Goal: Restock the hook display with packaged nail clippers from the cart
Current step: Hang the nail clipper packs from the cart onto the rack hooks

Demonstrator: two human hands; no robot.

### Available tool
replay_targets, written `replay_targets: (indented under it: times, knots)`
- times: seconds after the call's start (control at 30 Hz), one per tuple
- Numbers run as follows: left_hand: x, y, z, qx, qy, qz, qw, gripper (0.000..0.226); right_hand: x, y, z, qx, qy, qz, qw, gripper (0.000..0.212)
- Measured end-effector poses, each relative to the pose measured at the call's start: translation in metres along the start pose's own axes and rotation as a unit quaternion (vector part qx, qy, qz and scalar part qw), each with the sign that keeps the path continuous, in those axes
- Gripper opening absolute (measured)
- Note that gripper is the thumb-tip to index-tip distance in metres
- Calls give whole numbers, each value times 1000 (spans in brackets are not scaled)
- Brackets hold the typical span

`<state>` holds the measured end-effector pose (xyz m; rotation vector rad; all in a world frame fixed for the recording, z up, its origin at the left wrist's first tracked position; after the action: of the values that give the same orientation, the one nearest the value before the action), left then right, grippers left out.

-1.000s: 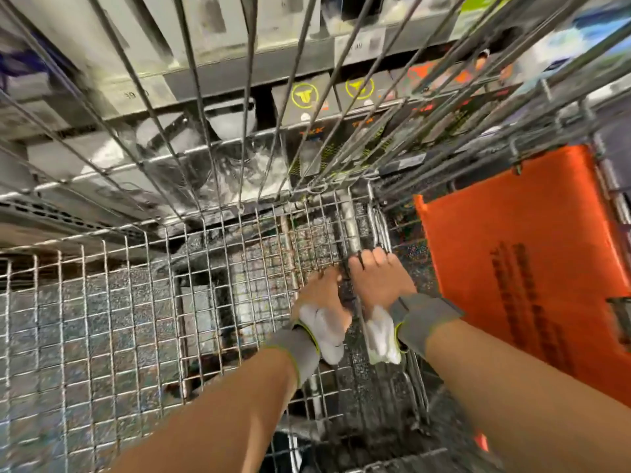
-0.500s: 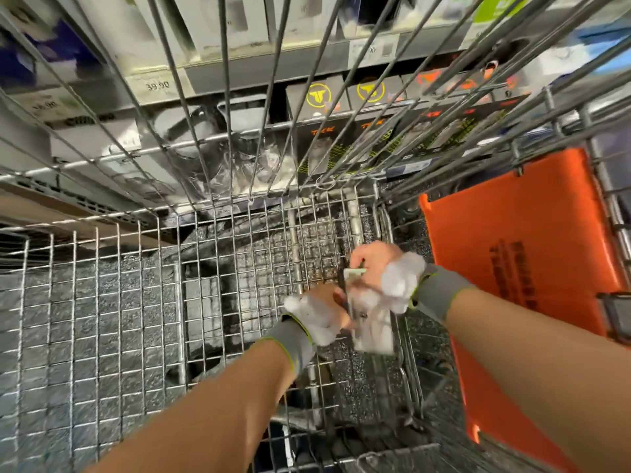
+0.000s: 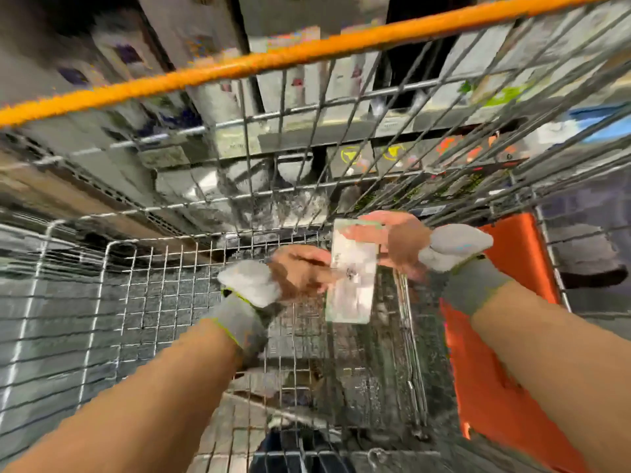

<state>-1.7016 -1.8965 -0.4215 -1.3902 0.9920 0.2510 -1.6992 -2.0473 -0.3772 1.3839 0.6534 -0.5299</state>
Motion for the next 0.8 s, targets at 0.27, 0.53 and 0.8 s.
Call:
replay_targets:
  times: [0.27,0.53,0.8]
  knots:
    - [-121,-96,35,-9,-38,-142,989,15,-75,98,-24,34,10,107,994,9]
    - [-265,-173,79,41,-115,-288,950,2,-183,214,-90,-32,48,273,960,9]
    - [-427,-207,153,89,-231,-442,862,17,-287,289,-211,-105,59,415,902,10]
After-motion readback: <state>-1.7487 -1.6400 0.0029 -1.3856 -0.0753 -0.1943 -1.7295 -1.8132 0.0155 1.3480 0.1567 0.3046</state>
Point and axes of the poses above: each hand's wrist, its own x-axis towards the middle knuckle, its own z-axis out of the back of the hand, y = z × x, the point moved 3 cm from there along x, towards the middle knuckle, and after that the axes turned 1 degree about -z, right-handed, at the moved point
